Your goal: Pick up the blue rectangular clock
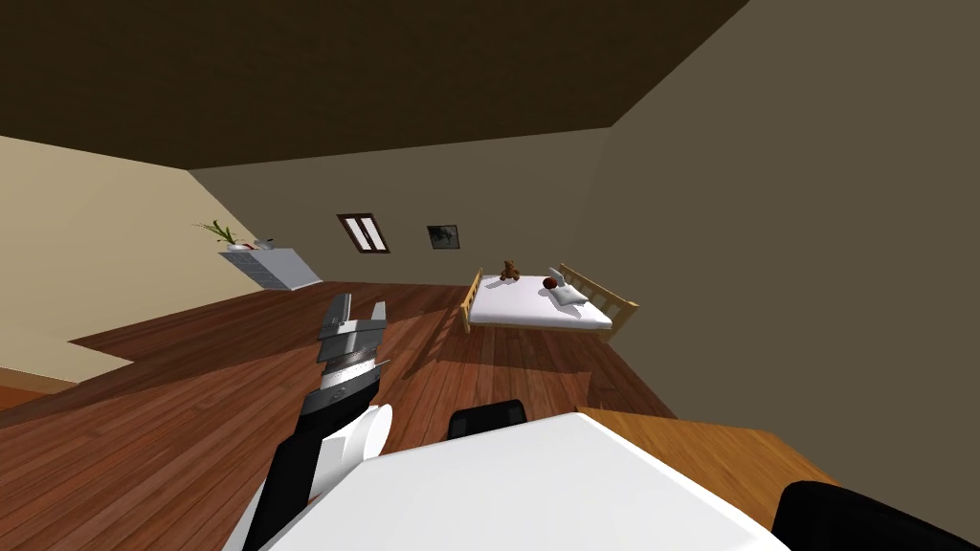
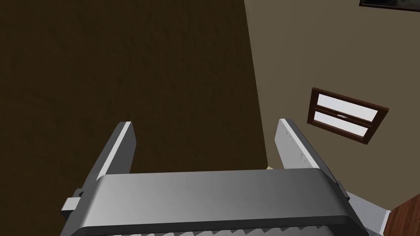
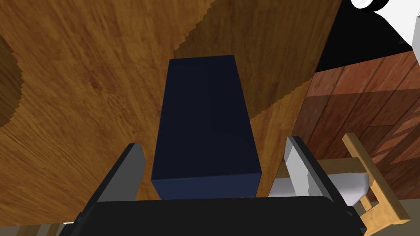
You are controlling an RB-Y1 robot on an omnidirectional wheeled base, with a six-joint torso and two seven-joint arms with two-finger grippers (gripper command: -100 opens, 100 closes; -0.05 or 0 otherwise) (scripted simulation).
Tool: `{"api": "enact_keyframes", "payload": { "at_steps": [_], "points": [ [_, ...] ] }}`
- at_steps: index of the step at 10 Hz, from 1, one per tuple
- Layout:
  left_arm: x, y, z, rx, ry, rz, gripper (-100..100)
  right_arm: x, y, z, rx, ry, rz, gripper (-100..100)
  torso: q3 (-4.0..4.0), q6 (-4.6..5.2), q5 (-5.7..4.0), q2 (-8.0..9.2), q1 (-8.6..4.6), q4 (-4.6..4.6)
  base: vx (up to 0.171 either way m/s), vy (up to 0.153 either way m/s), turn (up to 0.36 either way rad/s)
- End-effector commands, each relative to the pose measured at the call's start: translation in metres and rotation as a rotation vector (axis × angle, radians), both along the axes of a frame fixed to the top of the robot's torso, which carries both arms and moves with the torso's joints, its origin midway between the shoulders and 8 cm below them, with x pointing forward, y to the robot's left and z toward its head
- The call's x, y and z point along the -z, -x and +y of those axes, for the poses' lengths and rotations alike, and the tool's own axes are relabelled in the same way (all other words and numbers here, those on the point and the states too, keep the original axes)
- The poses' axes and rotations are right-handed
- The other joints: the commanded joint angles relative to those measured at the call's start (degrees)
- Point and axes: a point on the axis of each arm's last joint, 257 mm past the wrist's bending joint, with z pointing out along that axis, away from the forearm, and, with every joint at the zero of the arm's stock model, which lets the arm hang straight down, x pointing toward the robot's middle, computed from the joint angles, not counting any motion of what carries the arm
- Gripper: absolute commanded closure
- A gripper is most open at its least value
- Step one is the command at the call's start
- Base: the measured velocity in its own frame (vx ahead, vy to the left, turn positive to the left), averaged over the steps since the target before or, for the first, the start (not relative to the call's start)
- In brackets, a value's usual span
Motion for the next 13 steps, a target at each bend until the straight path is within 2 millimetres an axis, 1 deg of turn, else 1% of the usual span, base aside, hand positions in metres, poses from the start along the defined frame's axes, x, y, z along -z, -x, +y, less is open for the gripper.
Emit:
{"api": "enact_keyframes", "payload": {
  "at_steps": [1,2,3,4,5,6,7,8,9,10,11,12,13],
  "points": [
    [0.000,0.000,0.000,0.000,0.000,0.000,0,0.003,-0.001,-0.012,0.007,0.003,0.005,-100,0.00,0.00,0.00,0.00,0.00,0.00,-0.072,0.066,0.042],
    [0.000,0.000,0.000,0.000,0.000,0.000,0,0.003,0.003,-0.014,0.010,0.007,0.012,-100,-0.01,0.02,-0.01,-0.02,-0.08,-0.01,-0.027,0.027,-0.006],
    [0.000,0.000,0.000,0.000,0.000,0.000,0,0.007,-0.011,-0.021,0.011,-0.012,-0.002,-100,-0.07,0.03,-0.03,-0.13,-0.19,-0.03,-0.050,0.065,0.069],
    [0.000,0.000,0.000,0.000,0.000,0.000,0,0.008,-0.007,-0.028,0.016,0.000,0.007,-100,-0.07,-0.01,-0.03,-0.12,-0.12,-0.03,-0.051,0.067,0.052],
    [0.000,0.000,0.000,0.000,0.000,0.000,0,0.010,-0.019,-0.035,0.018,-0.019,-0.004,-100,-0.06,0.03,-0.02,-0.12,-0.10,-0.03,-0.073,0.091,0.088],
    [0.000,0.000,0.000,0.000,0.000,0.000,0,0.012,-0.015,-0.046,0.026,0.000,0.009,-100,-0.03,0.00,0.00,-0.06,-0.03,-0.02,-0.069,0.080,0.045],
    [0.000,0.000,0.000,0.000,0.000,0.000,0,0.012,-0.013,-0.047,0.027,0.003,0.013,-100,0.00,0.10,-0.13,-0.01,-0.07,0.00,-0.029,0.038,-0.022],
    [0.000,0.000,0.000,0.000,0.000,0.000,0,0.013,-0.025,-0.056,0.032,-0.011,0.003,-100,-0.02,0.11,-0.16,-0.06,-0.23,-0.01,-0.045,0.062,0.070],
    [0.000,0.000,0.000,0.000,0.000,0.000,0,0.014,-0.024,-0.063,0.037,0.001,0.009,-100,-0.02,0.06,-0.17,-0.05,-0.20,0.00,-0.052,0.070,0.039],
    [0.000,0.000,0.000,0.000,0.000,0.000,0,0.015,-0.036,-0.071,0.042,-0.015,-0.001,-100,0.01,0.07,-0.26,-0.02,-0.30,0.03,-0.071,0.104,0.067],
    [0.000,0.000,0.000,0.000,0.000,0.000,0,0.016,-0.038,-0.078,0.046,-0.002,0.000,-100,0.06,0.05,-0.28,0.05,-0.25,0.06,-0.062,0.088,0.039],
    [0.000,0.000,0.000,0.000,0.000,0.000,0,0.015,-0.032,-0.082,0.052,0.006,0.011,-100,0.07,0.05,-0.32,0.04,-0.31,0.08,-0.031,0.040,0.002],
    [0.000,0.000,0.000,0.000,0.000,0.000,0,0.015,-0.047,-0.092,0.059,-0.005,-0.001,-100,0.03,0.06,-0.36,-0.03,-0.47,0.06,-0.061,0.068,0.081]
  ]
}}
